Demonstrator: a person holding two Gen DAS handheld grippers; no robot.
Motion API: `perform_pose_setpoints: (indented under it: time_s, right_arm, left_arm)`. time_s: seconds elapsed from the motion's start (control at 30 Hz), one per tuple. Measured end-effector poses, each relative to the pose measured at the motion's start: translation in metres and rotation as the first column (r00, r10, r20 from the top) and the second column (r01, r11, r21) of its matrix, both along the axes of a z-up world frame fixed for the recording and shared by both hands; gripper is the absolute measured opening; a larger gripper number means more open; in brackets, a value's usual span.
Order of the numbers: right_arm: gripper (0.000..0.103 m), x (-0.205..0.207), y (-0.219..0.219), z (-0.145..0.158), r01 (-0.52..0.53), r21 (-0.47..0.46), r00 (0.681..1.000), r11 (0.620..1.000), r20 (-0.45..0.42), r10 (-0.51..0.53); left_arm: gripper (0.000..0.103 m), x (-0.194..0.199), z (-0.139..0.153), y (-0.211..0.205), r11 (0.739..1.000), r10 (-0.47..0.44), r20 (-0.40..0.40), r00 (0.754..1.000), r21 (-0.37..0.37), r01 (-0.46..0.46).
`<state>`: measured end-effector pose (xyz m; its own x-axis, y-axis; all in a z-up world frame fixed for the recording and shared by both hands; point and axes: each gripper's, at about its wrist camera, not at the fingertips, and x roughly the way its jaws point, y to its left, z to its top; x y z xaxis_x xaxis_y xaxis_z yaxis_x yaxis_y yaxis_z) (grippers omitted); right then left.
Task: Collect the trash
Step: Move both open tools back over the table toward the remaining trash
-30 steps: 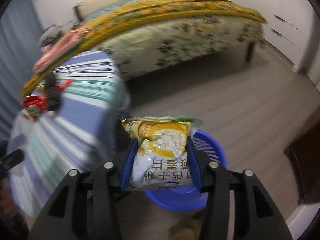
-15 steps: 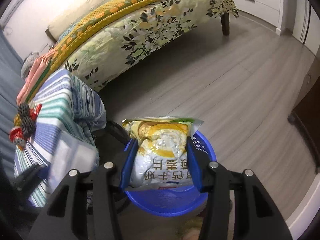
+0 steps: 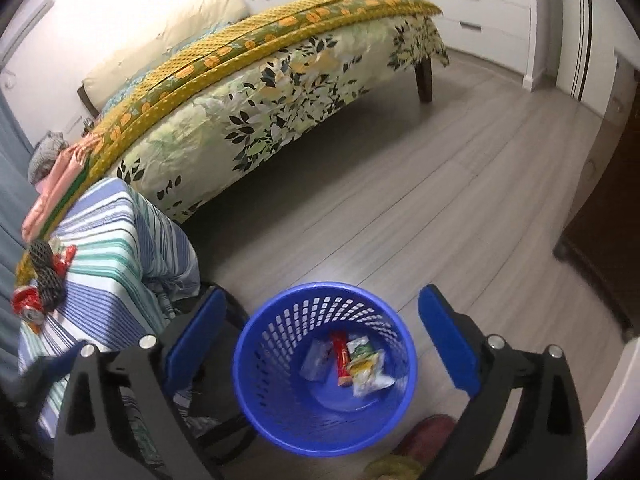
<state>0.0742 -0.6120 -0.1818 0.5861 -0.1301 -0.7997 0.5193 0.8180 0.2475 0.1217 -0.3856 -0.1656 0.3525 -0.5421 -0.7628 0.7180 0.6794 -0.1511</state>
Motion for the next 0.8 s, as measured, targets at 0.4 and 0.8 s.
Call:
perform_pose_setpoints:
  time_s: [0.4,0.8]
  right_arm:
    - [0.095,0.034,0.157,0.034,-0.326,-0.257,0.937,0.91,0.038,0.347]
    - [0.095,0.064,0.332,0.013,-0.641,-0.322,0.747,0.696,-0.056,0.662]
  left_arm:
    - [0.095,0.013,-0.005,0.191,0.931,0.338,0.091,0.937,0.115,-0.347]
    - [0.095,0.037,-0.016,0.313,0.839,0.509,0.083,0.857,0.176,-0.515]
